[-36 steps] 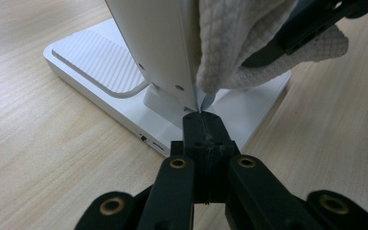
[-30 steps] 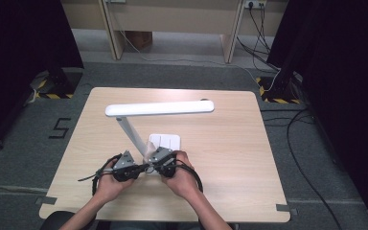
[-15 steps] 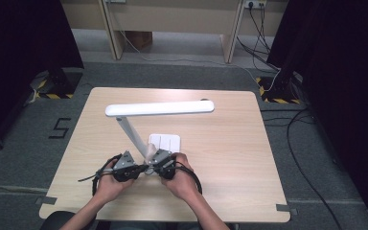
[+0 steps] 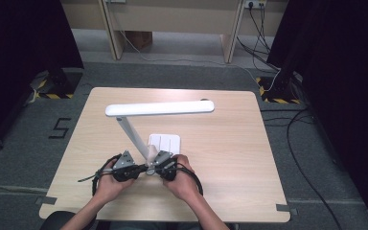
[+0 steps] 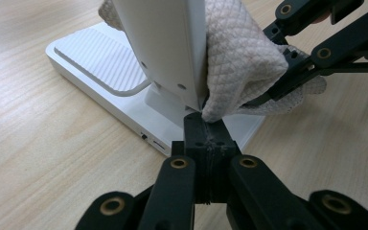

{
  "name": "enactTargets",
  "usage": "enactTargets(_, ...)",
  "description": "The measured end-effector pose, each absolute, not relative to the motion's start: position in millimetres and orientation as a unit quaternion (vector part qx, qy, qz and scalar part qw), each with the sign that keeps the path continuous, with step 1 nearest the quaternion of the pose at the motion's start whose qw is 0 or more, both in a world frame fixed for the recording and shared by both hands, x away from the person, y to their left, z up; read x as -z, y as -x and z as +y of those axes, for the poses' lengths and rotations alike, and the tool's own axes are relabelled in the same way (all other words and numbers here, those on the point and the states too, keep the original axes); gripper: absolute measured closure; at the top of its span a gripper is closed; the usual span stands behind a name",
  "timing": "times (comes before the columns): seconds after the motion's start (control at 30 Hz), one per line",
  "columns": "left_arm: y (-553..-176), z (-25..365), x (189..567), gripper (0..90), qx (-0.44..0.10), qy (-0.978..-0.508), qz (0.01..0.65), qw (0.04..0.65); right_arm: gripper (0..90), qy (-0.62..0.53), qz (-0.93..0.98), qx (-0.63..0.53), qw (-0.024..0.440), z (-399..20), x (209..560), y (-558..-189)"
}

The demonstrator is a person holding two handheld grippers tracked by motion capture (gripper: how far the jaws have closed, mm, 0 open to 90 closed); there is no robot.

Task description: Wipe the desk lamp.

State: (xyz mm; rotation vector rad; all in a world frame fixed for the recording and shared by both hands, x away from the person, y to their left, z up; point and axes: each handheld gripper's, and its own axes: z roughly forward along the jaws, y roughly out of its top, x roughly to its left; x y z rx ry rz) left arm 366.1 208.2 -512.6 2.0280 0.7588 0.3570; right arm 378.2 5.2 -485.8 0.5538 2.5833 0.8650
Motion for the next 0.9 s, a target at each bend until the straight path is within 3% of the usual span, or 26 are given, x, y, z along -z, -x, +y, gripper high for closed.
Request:
enactTargets(0.13,-363.6,216.7,504.7,85.8,-0.151,-0.814,0.317,0.463,81.3,-0.199,0.914,-0.307,0.178,4.1,486.5,-378.4)
enactTargets(0.47,-350.0,233.9,461.7,53.1,-0.168,-0.78,0.335,0.501,81.2,-0.2,0.913,-0.306,0.183,0.0,479.7,-373.3)
enactTargets(0.73,-360.5,226.1,433.3,44.6,-0.166,-0.753,0.338,0.54,80.9,-0.178,0.918,-0.315,0.165,7.4,471.0,-364.6)
enactTargets(0.9,-368.5,226.8,425.9,44.5,-0.17,-0.736,0.349,0.554,80.6,-0.179,0.921,-0.315,0.146,7.9,476.2,-371.4)
